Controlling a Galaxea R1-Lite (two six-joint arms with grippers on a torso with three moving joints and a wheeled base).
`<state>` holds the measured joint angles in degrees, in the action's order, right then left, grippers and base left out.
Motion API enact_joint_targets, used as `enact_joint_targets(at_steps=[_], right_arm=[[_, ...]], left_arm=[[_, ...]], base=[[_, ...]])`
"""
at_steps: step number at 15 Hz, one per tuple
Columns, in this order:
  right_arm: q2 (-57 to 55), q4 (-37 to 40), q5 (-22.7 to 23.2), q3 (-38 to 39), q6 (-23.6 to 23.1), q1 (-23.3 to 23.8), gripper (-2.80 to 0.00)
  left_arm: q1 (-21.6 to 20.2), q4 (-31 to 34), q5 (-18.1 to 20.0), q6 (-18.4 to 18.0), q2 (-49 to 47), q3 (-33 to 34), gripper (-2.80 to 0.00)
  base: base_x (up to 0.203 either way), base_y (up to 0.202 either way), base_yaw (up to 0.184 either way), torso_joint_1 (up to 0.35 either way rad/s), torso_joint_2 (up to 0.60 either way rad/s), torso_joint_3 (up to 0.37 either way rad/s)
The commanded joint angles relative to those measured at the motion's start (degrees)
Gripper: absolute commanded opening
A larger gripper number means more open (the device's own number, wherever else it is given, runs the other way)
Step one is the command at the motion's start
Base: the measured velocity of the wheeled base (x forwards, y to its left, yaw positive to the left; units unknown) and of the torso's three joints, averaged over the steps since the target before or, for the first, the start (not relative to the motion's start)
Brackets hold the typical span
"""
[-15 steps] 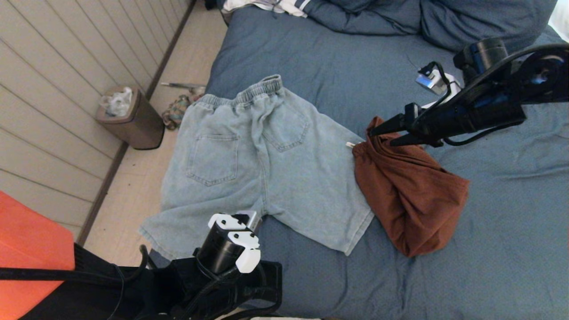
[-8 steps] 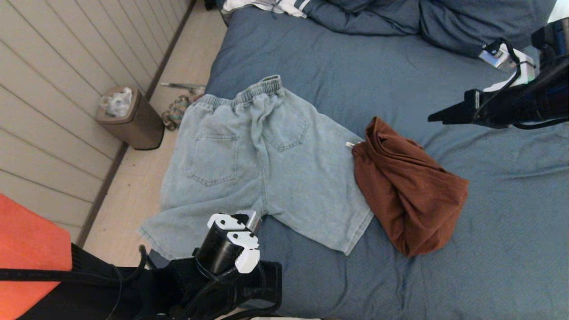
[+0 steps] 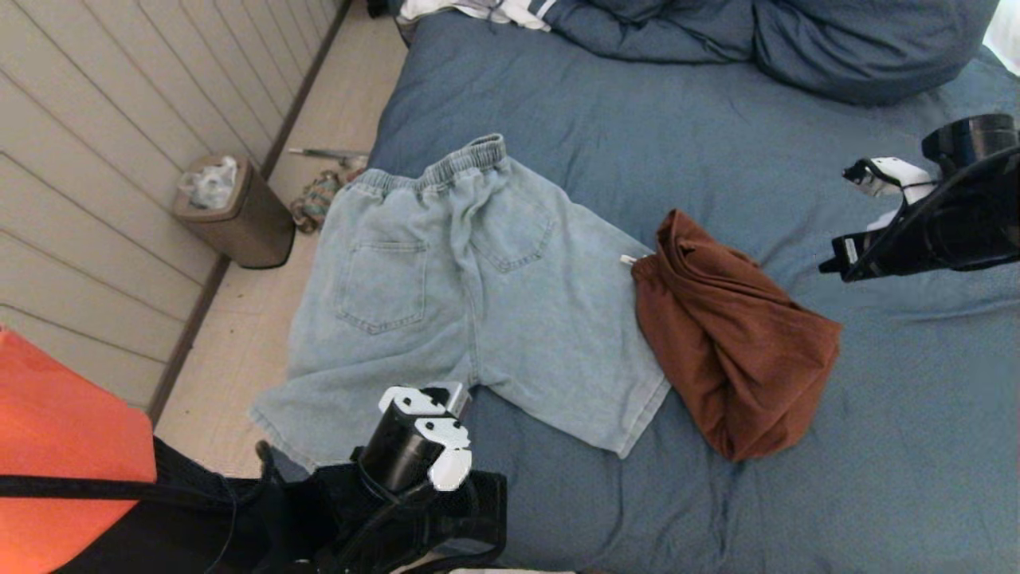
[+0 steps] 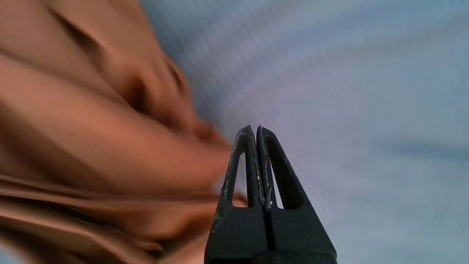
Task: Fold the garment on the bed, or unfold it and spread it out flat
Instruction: Fold the brown shorts
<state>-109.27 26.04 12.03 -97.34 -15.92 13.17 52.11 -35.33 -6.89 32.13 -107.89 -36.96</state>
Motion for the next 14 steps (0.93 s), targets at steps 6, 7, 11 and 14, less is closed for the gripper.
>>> enact_joint_targets(at_steps=[6, 7, 11, 14], right_arm=[[-1.47, -1.17, 0.72, 11.68, 0.28, 0.1, -2.8], [-1.26, -1.17, 1.04, 12.91, 0.18, 0.05, -2.8], [4.72, -0.67, 10.04, 19.32, -0.11, -1.86, -2.8], [5.9, -0.55, 10.72, 20.29, 1.27, -6.77, -2.8]], left_arm=[[0.0, -0.22, 0.12, 0.3, -0.22, 0.22, -2.8], [0.09, -0.26, 0.12, 0.3, -0.22, 0.22, -2.8], [0.09, -0.18, 0.21, 0.26, -0.22, 0.22, -2.8], [0.09, -0.18, 0.12, 0.12, 0.61, 0.35, -2.8]], base=[[0.0, 0.0, 0.0, 0.0, 0.0, 0.0], [0.0, 0.0, 0.0, 0.0, 0.0, 0.0], [0.0, 0.0, 0.0, 0.0, 0.0, 0.0], [0.0, 0.0, 0.0, 0.0, 0.0, 0.0]])
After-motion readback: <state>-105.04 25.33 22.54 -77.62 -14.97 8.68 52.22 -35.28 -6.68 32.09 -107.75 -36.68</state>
